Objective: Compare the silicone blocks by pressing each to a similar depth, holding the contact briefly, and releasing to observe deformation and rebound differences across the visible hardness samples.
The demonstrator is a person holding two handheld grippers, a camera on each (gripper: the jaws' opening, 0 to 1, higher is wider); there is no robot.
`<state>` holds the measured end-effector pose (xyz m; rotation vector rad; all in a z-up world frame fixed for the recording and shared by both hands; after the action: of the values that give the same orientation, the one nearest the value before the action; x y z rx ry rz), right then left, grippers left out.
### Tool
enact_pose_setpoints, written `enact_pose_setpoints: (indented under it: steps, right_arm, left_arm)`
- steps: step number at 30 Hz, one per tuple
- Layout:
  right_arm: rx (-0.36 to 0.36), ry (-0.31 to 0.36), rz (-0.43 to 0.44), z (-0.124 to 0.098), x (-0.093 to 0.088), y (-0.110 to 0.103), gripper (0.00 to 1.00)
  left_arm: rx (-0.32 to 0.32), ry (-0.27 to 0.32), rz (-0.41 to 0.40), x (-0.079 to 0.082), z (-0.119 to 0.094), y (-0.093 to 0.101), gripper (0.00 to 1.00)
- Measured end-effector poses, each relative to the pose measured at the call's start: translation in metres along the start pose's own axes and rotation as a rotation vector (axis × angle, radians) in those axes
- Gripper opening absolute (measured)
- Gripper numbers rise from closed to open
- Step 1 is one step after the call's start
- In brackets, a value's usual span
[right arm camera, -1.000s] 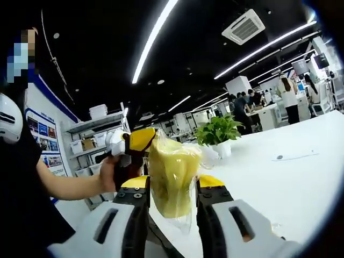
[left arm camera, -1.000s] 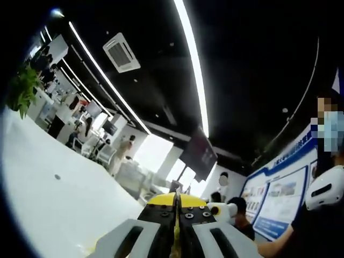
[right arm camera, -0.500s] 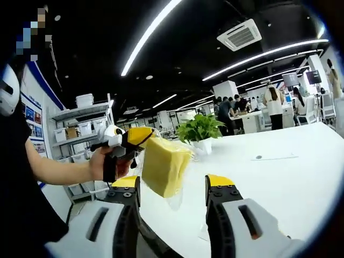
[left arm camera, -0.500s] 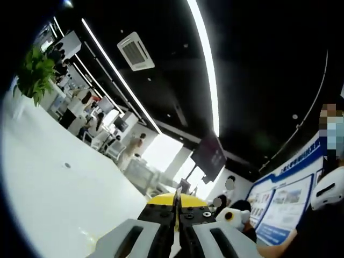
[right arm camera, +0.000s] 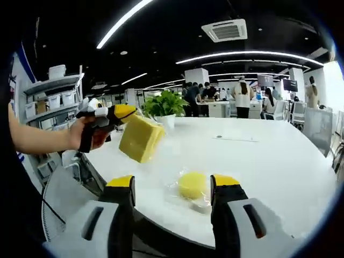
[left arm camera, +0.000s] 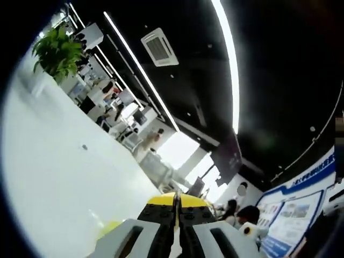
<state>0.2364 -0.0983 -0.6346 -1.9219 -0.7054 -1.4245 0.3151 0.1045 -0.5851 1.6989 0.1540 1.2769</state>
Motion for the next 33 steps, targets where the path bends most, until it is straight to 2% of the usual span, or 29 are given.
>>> enact_pose_setpoints:
  steps: [3, 9, 16, 18, 19, 20, 21, 23, 24, 27, 29, 30, 31, 33]
  right_arm:
    - [-0.047, -0.051, -0.016, -0.008, -0.015, 0.003, 0.53]
    - [-0.094, -0.105, -0.037, -0.014, -0.031, 0.004, 0.53]
    - [-0.109, -0.101, -0.028, -0.014, -0.03, 0.007, 0.52]
    - [-0.111, -0.102, -0.026, -0.015, -0.031, 0.007, 0.52]
    - [-0.112, -0.103, -0.026, -0.015, -0.031, 0.008, 0.52]
    - [-0.113, -0.105, -0.026, -0.015, -0.031, 0.008, 0.52]
    - [-0.118, -0.108, -0.029, -0.015, -0.032, 0.008, 0.52]
    - [-0.125, -0.116, -0.032, -0.015, -0.033, 0.009, 0.52]
    - [-0.129, -0.118, -0.035, -0.015, -0.034, 0.009, 0.52]
    - [-0.147, -0.125, -0.037, -0.015, -0.035, 0.011, 0.51]
    - [-0.162, -0.134, -0.049, -0.014, -0.036, 0.013, 0.51]
    - [-0.166, -0.14, -0.053, -0.014, -0.037, 0.013, 0.51]
    - [-0.168, -0.145, -0.055, -0.014, -0.037, 0.013, 0.51]
    - [-0.173, -0.156, -0.066, -0.014, -0.039, 0.013, 0.5]
  left_arm:
    - [0.036, -0.003, -0.015, -0.008, 0.003, -0.014, 0.0]
    - [0.091, -0.018, -0.059, -0.022, 0.006, -0.037, 0.0]
    - [0.206, -0.05, -0.074, -0.032, 0.006, -0.076, 0.0]
    - [0.252, -0.051, -0.082, -0.033, 0.005, -0.091, 0.0]
    - [0.277, -0.023, -0.093, -0.029, 0.005, -0.099, 0.0]
    - [0.298, -0.026, -0.111, -0.029, 0.005, -0.105, 0.0]
    - [0.308, -0.024, -0.102, -0.029, 0.006, -0.109, 0.0]
    - [0.408, -0.048, -0.058, -0.032, 0.006, -0.13, 0.0]
    - [0.458, -0.054, 0.039, -0.031, 0.006, -0.142, 0.0]
    - [0.461, -0.057, -0.002, -0.03, 0.009, -0.148, 0.0]
    - [0.487, -0.052, 0.015, -0.025, 0.01, -0.157, 0.0]
    - [0.501, -0.064, 0.014, -0.026, 0.01, -0.16, 0.0]
    - [0.531, -0.086, 0.048, -0.028, 0.009, -0.166, 0.0]
    - [0.536, -0.098, 0.049, -0.03, 0.009, -0.17, 0.0]
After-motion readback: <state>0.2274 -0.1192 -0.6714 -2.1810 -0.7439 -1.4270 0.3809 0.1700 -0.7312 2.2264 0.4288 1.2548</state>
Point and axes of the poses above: the point that each gripper's makers call its tool centre point, and the gripper's own axes: z roughly forward along the fingers, y roughly to its right, x roughly out of its top, the point moved 3 cm from there along -z, roughly backward along the fingers, and after that the axes turned 10 degrees about x, right-handed, at the moved point
